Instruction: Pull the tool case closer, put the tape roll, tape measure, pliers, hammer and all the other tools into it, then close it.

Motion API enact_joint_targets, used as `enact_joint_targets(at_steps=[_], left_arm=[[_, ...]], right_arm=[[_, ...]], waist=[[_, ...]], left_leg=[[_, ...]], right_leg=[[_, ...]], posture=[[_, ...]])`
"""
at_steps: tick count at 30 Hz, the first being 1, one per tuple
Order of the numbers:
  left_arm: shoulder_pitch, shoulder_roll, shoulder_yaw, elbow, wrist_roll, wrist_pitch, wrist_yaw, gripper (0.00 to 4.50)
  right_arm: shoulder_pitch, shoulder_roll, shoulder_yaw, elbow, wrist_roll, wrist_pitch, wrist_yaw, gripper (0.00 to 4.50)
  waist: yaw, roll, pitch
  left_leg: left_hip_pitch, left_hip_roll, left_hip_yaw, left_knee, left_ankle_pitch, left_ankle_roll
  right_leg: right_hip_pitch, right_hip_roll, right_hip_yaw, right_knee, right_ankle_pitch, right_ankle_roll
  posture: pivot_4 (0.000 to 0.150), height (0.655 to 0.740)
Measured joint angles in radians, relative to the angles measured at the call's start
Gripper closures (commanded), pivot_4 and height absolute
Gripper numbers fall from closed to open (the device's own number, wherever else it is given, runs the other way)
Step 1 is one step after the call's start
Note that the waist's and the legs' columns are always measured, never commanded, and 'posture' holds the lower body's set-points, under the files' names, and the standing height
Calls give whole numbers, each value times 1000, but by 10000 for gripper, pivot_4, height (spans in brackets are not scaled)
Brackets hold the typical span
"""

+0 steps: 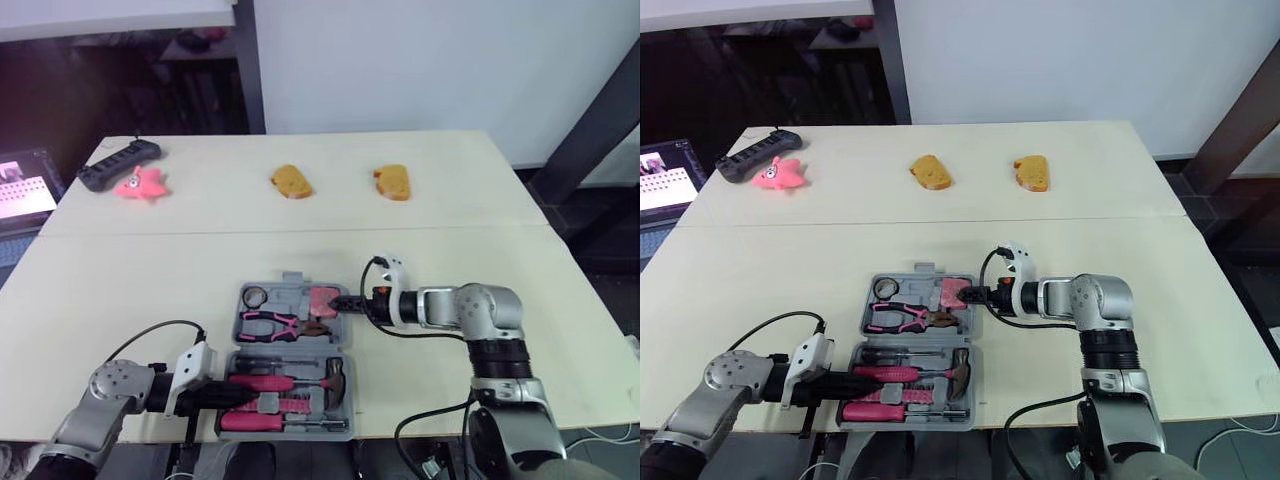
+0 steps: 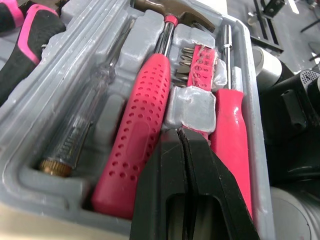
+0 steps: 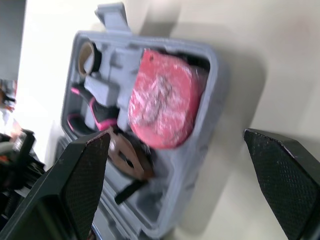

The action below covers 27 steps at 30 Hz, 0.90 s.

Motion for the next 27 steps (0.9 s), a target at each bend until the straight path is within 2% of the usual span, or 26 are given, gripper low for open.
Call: enact_joint_targets(at_steps=[6,12,27], left_arm=[[-5,7,-6,4,0,-16,-3,44620],[-6,8,-8,4,0,-19,-5,44620],[-15,10,-10,11,0,-20,-10,44620]], right_arm=[[-42,50,-70,110,16,-18,-5,0],[-42,52,-118,136,44,8,4,0],[14,20,-108,19,145,31,118,0]], waist=[[-2,0,0],[-1,1,0],[-1,4,2]], left_leg=[[0,0,0,0,0,0],[0,0,0,-1,0,0],[-2,0,0,-1,0,0]], right_leg=[[0,0,0,1,0,0],[-1,0,0,1,0,1],[-2,0,0,1,0,1]], posture=[[1500,7400],[1500,7400],[1500,7400]])
